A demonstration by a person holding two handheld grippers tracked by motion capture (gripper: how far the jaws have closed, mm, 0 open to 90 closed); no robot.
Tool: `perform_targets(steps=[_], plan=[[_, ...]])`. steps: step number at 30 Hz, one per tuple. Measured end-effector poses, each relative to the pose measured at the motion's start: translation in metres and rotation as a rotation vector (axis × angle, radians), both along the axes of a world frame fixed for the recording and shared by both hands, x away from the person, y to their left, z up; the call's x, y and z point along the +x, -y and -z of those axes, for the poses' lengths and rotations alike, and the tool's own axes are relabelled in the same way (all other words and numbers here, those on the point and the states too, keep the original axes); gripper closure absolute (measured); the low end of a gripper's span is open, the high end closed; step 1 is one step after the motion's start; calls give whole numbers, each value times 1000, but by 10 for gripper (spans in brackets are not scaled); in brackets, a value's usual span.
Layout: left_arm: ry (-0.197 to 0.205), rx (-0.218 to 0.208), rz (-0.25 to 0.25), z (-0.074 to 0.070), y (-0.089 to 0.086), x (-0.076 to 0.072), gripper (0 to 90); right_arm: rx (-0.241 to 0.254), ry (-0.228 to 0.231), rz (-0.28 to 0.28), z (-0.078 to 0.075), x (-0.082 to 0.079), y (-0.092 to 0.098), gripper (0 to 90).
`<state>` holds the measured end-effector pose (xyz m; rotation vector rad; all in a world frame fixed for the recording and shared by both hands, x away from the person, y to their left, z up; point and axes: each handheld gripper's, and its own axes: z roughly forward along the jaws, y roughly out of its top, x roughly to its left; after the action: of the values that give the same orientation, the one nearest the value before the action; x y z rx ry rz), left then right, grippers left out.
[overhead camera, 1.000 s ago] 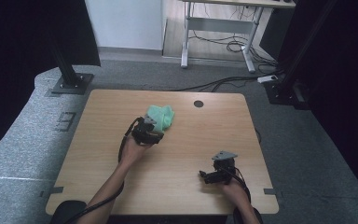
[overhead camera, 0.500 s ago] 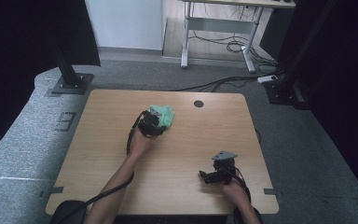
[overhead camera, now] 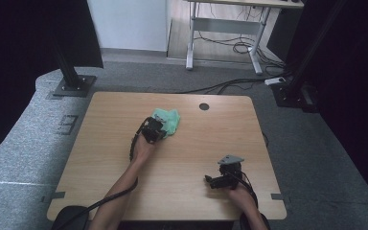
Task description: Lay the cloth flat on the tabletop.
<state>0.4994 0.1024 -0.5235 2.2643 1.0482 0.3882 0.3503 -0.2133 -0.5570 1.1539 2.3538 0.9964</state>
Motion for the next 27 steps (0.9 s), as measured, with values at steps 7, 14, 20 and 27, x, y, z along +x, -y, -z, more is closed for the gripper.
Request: perform_targets(steps=[7,14,20,27], plan=[[19,-76,54,-26,-4,-16,879,0,0,0,0,0,0,0],[44,-148,132,-66,-6,-38,879,1,0,1,0,0,0,0],[103,-251,178,-117,-12,-55,878,1,1,1,0,0,0,0],[136,-240,127,-132,-30,-51,876,2,2,3,0,0,0,0]])
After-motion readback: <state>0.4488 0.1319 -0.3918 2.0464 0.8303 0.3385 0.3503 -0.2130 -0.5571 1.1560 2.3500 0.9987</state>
